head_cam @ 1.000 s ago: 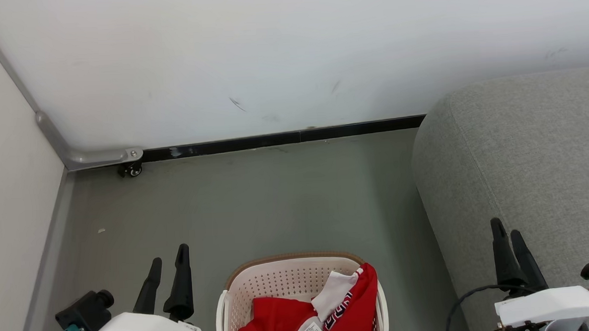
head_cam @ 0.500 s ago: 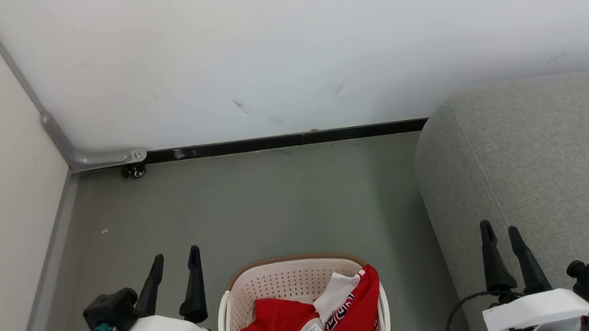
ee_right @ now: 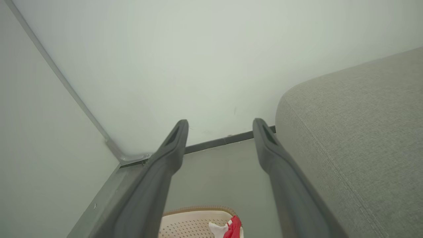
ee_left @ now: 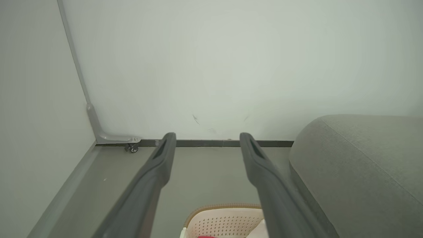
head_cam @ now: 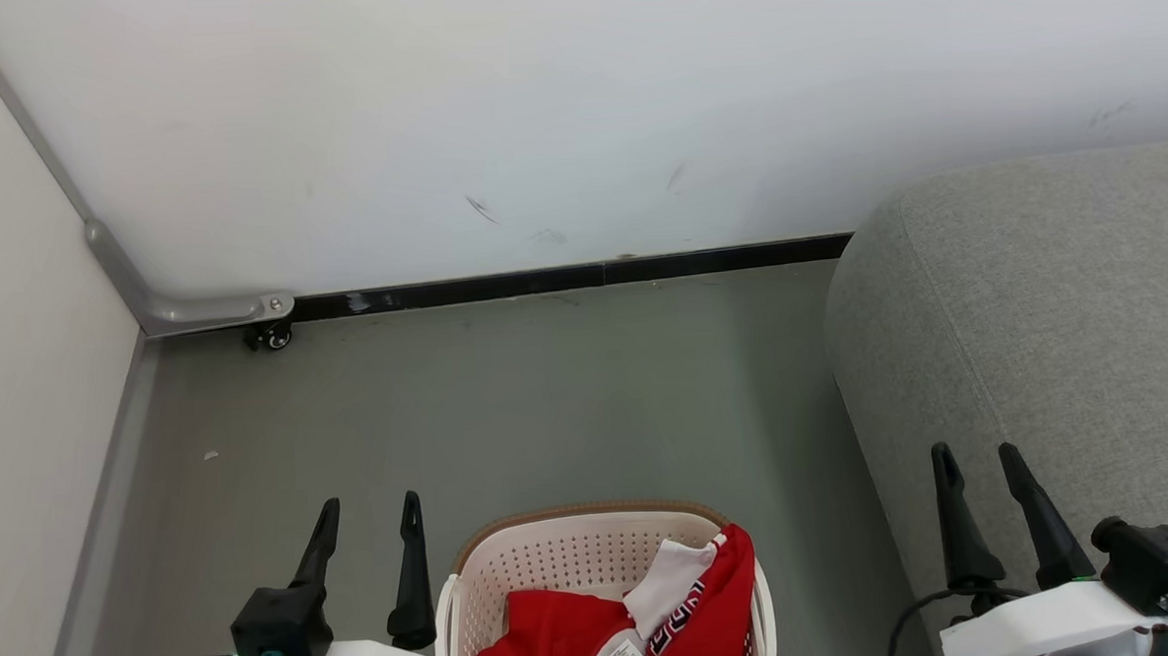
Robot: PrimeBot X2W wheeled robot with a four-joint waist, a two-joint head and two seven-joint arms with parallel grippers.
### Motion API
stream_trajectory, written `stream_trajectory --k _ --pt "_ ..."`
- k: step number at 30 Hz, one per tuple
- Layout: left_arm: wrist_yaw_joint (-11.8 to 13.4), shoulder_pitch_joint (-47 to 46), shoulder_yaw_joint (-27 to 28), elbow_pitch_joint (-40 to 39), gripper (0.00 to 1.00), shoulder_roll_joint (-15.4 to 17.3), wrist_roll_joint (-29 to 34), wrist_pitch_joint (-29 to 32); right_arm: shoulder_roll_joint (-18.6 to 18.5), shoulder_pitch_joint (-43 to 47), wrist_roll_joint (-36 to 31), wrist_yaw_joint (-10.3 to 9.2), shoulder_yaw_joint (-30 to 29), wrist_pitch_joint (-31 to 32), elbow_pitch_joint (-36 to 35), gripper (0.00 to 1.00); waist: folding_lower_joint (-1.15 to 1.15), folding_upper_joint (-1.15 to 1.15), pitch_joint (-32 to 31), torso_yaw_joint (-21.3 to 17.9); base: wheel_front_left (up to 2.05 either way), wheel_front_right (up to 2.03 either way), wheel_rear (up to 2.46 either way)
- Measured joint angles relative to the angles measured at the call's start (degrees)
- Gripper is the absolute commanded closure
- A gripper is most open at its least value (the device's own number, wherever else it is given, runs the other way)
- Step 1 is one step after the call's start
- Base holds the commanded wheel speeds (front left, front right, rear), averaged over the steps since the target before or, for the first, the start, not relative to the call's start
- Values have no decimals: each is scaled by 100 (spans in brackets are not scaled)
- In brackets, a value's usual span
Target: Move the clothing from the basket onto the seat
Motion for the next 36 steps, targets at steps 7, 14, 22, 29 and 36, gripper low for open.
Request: stream_trajectory --k 7,14,22,29,36 --pt "154 0 -113 91 0 9 599 -142 1 -1 -601 0 3 -132 70 0 -1 0 4 9 0 0 0" --pt "301 0 -182 221 0 8 988 -248 1 -2 -1044 1 0 -234 81 0 -1 0 15 0 0 0 0" --pt "359 -1 -109 372 0 0 948 -248 2 -2 -1025 1 -48 -234 112 0 -2 0 28 -13 0 0 0" --pt "385 -4 -65 465 0 -3 934 -248 2 -2 -895 0 -44 -225 163 0 -2 0 37 -18 0 0 0" --pt "401 -14 -55 513 0 -9 925 -248 2 -2 -778 1 -1 -108 287 0 -2 0 50 -22 0 0 0"
